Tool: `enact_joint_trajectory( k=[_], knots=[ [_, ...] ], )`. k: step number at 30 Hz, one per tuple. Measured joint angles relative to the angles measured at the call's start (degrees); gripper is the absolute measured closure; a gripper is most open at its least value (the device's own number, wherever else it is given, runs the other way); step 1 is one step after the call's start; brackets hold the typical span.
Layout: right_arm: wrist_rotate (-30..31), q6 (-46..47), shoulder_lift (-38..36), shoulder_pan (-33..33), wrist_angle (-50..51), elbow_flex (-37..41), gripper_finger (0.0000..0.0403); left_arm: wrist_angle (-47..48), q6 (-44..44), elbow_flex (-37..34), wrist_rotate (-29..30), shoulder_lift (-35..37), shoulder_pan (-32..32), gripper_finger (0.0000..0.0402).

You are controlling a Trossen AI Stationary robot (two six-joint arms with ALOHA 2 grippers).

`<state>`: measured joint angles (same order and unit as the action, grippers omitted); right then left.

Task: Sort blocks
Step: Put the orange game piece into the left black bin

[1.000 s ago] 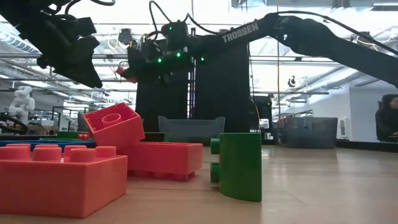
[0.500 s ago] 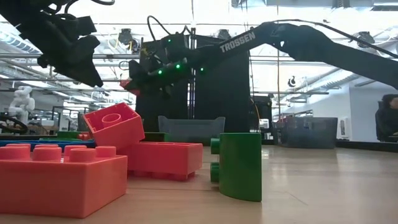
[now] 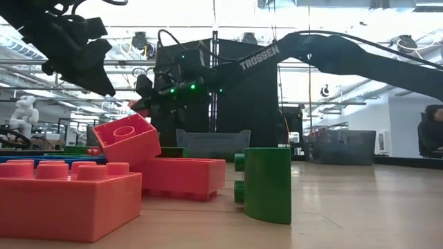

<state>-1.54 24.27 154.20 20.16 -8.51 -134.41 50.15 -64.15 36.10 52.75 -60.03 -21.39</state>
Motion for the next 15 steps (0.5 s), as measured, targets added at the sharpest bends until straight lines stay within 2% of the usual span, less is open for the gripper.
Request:
enact_joint_trajectory(
  k=[12,15],
  knots=[
    [3.04,0.34,0.55,0.00,-1.94,-0.04,0.0282,-0.11,0.01,0.00,0.00,0.00,0.00,0.0241],
    [3.54,0.70,0.55,0.00,-2.80,-0.04,0.0243,-0.11,0.01,0.00,0.00,0.00,0.00,0.0241]
  ],
)
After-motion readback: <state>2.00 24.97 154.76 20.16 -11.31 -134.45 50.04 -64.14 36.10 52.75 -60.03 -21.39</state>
